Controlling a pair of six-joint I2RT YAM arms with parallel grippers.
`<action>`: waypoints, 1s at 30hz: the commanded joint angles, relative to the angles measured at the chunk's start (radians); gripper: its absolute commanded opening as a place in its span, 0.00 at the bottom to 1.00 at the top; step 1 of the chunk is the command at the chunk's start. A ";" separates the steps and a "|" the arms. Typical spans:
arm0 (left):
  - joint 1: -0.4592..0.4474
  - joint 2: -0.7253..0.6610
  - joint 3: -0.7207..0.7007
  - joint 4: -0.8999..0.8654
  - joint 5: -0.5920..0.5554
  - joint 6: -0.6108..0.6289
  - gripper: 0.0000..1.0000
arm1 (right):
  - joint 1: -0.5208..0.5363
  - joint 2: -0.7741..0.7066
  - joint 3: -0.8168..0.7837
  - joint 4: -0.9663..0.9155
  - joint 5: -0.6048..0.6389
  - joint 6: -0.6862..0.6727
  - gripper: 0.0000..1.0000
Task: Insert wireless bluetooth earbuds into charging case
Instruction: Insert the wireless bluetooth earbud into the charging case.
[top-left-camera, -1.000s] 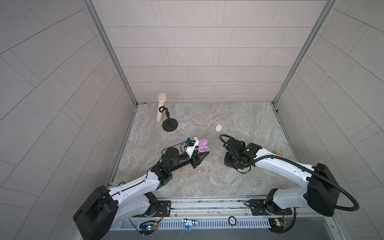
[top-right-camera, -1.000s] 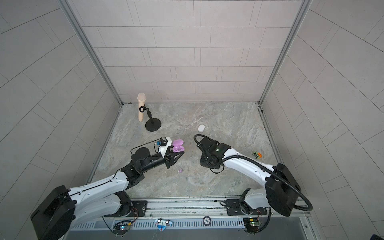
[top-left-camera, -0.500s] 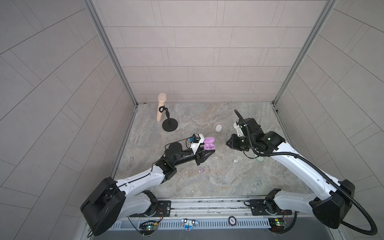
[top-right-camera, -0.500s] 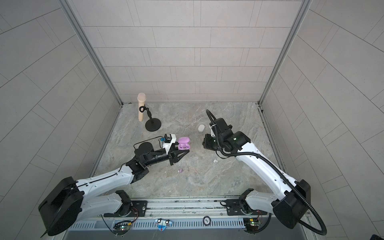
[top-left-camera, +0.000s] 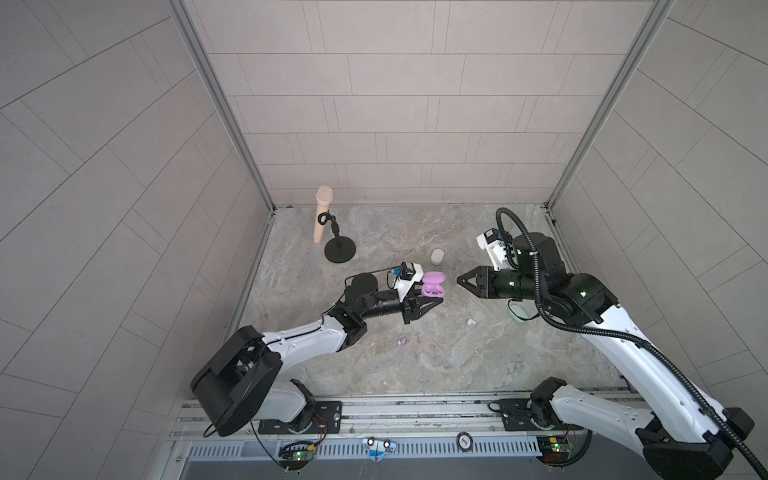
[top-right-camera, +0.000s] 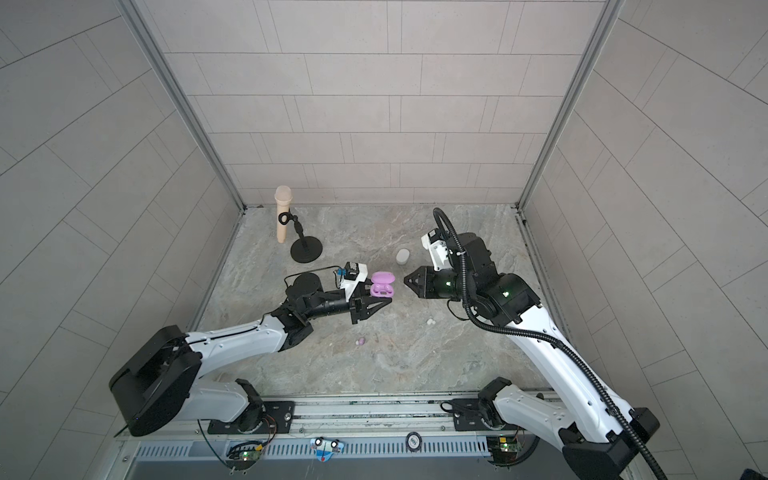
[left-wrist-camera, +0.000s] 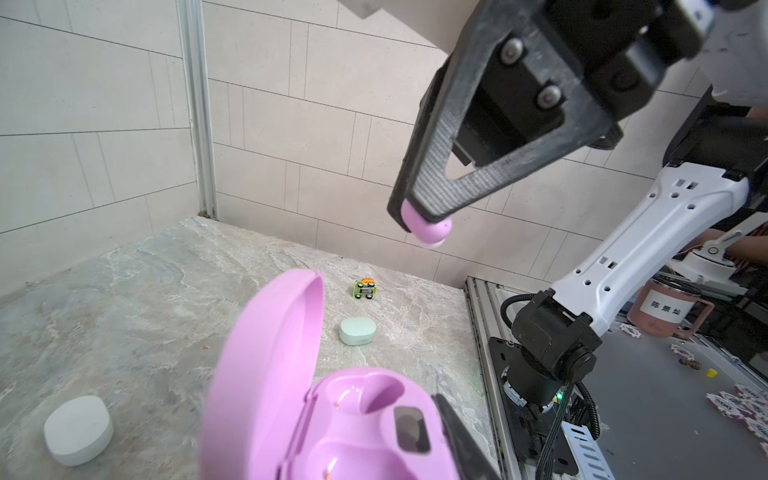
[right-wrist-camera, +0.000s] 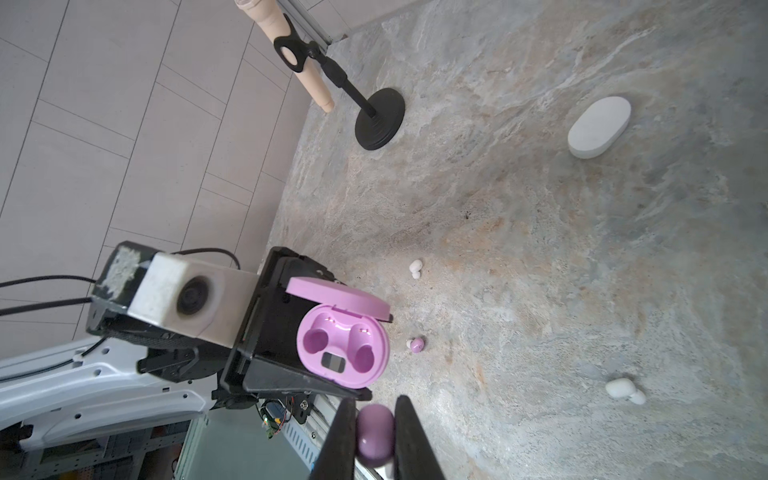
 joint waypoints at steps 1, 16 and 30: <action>0.005 0.063 0.072 0.147 0.094 -0.045 0.20 | -0.002 -0.009 0.001 0.026 -0.054 -0.034 0.02; -0.008 0.189 0.159 0.297 0.179 -0.142 0.20 | -0.009 0.013 -0.011 0.063 -0.095 -0.062 0.02; -0.021 0.169 0.146 0.295 0.179 -0.132 0.20 | -0.009 0.027 -0.021 0.067 -0.088 -0.055 0.02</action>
